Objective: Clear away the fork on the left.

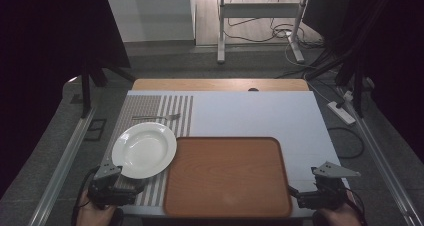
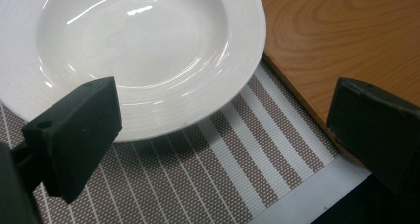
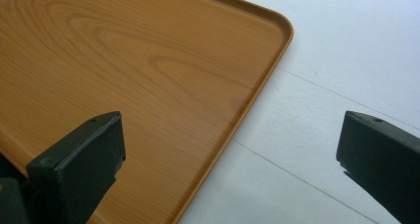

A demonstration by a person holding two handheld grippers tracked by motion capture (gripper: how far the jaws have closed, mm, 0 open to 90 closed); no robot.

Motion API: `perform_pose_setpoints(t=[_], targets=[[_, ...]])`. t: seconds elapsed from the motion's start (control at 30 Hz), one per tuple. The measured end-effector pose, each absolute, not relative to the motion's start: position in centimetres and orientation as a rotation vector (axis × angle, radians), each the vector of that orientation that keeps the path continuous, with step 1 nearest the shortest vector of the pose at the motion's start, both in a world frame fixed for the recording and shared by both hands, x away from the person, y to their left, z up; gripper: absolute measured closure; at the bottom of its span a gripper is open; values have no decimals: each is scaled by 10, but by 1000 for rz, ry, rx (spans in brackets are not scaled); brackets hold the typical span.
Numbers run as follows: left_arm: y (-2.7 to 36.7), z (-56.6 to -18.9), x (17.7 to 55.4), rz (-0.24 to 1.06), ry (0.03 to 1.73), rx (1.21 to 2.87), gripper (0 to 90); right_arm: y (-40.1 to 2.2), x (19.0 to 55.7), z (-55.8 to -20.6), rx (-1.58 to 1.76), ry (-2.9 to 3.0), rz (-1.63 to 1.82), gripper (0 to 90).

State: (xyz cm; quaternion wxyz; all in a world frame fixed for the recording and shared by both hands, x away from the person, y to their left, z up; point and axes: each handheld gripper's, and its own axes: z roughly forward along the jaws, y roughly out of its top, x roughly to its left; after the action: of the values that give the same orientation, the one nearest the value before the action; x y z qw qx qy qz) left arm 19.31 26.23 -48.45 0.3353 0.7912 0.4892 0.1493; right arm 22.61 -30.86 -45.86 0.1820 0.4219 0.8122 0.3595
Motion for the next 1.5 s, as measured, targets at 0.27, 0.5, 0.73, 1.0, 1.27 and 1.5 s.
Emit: perform_pose_setpoints(t=[0.27,0.5,0.73,1.0,1.27,1.5], targets=[[261,-485,194,391,1270,2084,11,-308,227,-459,1185,2312,1016,0],[262,-485,194,379,1279,2072,6,-308,227,-459,1188,2318,1009,0],[262,-485,195,370,1289,2074,2,-307,227,-459,1182,2323,1003,0],[265,-484,197,348,1286,2057,0,-306,227,-460,1169,2340,989,0],[266,-483,205,380,1264,2036,0,-305,228,-460,1165,2345,995,0],[267,-483,213,365,1229,2023,0,-305,228,-460,1163,2350,992,0]])
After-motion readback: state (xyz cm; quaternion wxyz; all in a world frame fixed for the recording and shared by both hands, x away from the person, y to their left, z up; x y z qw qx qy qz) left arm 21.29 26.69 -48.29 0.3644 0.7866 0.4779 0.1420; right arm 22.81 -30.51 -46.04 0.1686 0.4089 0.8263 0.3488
